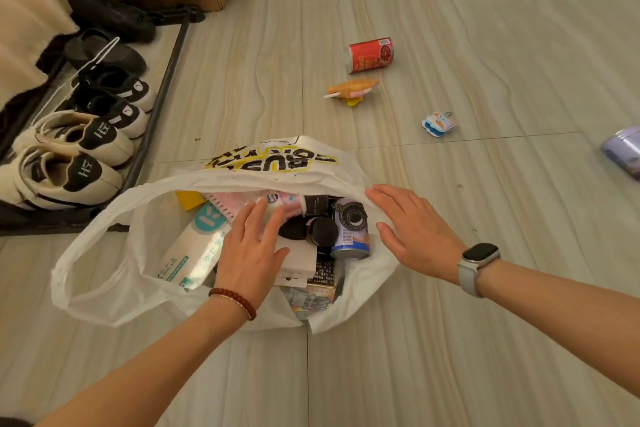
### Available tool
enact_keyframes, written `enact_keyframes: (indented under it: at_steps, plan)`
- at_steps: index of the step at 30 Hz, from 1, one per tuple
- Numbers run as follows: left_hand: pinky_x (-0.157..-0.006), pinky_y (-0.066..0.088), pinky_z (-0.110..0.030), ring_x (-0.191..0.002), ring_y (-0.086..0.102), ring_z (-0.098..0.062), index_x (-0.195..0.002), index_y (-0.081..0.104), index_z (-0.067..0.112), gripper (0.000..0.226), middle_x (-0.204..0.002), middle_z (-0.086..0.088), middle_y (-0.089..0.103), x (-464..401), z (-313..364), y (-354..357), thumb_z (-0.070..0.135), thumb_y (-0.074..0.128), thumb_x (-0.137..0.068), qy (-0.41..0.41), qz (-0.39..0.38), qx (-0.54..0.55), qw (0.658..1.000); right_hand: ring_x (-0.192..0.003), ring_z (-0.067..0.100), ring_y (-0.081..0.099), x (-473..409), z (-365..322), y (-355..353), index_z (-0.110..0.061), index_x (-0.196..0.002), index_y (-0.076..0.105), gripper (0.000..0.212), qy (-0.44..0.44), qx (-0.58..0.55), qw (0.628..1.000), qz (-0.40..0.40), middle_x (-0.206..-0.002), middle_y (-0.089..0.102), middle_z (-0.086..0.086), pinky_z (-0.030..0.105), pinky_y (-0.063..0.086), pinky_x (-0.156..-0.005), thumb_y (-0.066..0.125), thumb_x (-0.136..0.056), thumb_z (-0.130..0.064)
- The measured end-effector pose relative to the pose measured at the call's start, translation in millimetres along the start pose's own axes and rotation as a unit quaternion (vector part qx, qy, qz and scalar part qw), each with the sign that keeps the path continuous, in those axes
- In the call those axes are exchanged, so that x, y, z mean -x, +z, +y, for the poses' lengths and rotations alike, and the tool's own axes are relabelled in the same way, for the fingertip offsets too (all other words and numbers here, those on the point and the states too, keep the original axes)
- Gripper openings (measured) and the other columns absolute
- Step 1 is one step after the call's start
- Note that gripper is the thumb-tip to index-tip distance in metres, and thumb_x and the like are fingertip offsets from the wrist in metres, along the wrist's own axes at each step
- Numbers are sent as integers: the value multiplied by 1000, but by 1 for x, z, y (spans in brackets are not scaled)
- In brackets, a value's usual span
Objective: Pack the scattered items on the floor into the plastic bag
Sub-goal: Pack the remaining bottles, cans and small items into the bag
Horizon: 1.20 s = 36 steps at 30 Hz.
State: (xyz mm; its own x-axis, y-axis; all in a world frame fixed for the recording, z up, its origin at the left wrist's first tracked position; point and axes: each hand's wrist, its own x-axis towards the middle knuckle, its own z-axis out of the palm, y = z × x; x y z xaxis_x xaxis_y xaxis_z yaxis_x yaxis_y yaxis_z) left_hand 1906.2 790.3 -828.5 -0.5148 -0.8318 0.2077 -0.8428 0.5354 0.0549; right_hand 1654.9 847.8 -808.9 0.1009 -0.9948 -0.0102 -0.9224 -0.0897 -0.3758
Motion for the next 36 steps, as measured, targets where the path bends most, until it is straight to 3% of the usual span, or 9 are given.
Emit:
enact_keyframes:
  at_steps: [4, 7, 9, 13, 16, 21, 26, 30, 36]
  plan:
    - [-84, 47, -53, -108, 49, -47, -120, 51, 22, 67, -121, -25, 53, -15, -3, -2, -6, 72, -63, -5, 17, 17, 1000, -121, 27, 46, 2, 0, 4, -23, -145, 14, 57, 41, -106, 991, -71, -144, 33, 5, 38, 43, -96, 41, -94, -20]
    - [-77, 52, -51, -97, 54, -47, -117, 52, 17, 71, -112, -29, 55, -19, 0, -2, -16, 71, -58, 8, 18, 68, 998, -119, 29, 50, -1, -3, 7, -19, -143, 22, 49, 88, -184, 977, -62, -138, 46, 9, 33, 40, -96, 38, -97, -17]
    - [-73, 52, -48, -91, 57, -46, -114, 47, 14, 67, -106, -28, 58, -17, 0, -3, -14, 73, -59, 11, 25, 105, 994, -103, 28, 57, -5, -4, 6, -11, -135, 38, 39, 112, -221, 969, -2, -109, 62, 6, 22, 37, -80, 40, -96, -12]
    - [-75, 50, -46, -90, 59, -42, -107, 59, 3, 46, -101, -25, 61, -14, 6, -7, -4, 76, -65, -1, 52, 157, 986, -68, 13, 49, -12, -5, -2, -6, -122, 52, 29, 146, -264, 950, 77, -69, 47, -16, 13, 31, -60, 45, -93, -8]
    - [-81, 48, -42, -93, 59, -37, -102, 63, -2, 37, -100, -23, 63, -26, 12, -8, 2, 76, -68, 4, 88, 172, 981, -67, 1, 48, -14, -9, -3, -7, -114, 57, 24, 161, -281, 942, 94, -70, 50, -16, 0, 36, -61, 46, -93, -8]
    - [-81, 49, -36, -95, 42, -22, -103, 65, 0, 45, -108, -16, 67, -18, 2, 3, 4, 82, -61, 41, 51, 128, 990, -78, 14, 52, -13, -13, -6, -5, -107, 59, 20, 162, -277, 943, 91, -84, 58, 0, 1, 36, -61, 46, -93, -9]
    - [-85, 51, -47, -105, 60, -36, -114, 60, -2, 43, -119, -21, 61, -7, -3, -4, 14, 70, -75, 77, -43, 65, 994, -76, 14, 51, -12, -16, -9, -7, -109, 59, 22, 148, -268, 951, 49, -75, 57, -6, 16, 35, -65, 46, -94, -17]
    - [-90, 47, -47, -120, 51, -35, -130, 41, 11, 56, -133, -18, 52, 5, 18, -14, 39, 37, -82, 98, -122, 52, 986, -85, 15, 54, -10, -21, -11, -11, -113, 58, 25, 118, -235, 965, 8, -102, 66, 7, 32, 46, -82, 43, -95, -21]
    - [-87, 45, -42, -106, 54, -26, -111, 48, 20, 31, -117, -11, 61, -16, 27, -37, 28, 42, -82, 72, -13, 110, 991, -107, 17, 51, -1, -8, -15, -17, -129, 46, 35, 107, -177, 978, 1, -123, 50, 5, 27, 39, -88, 35, -97, -26]
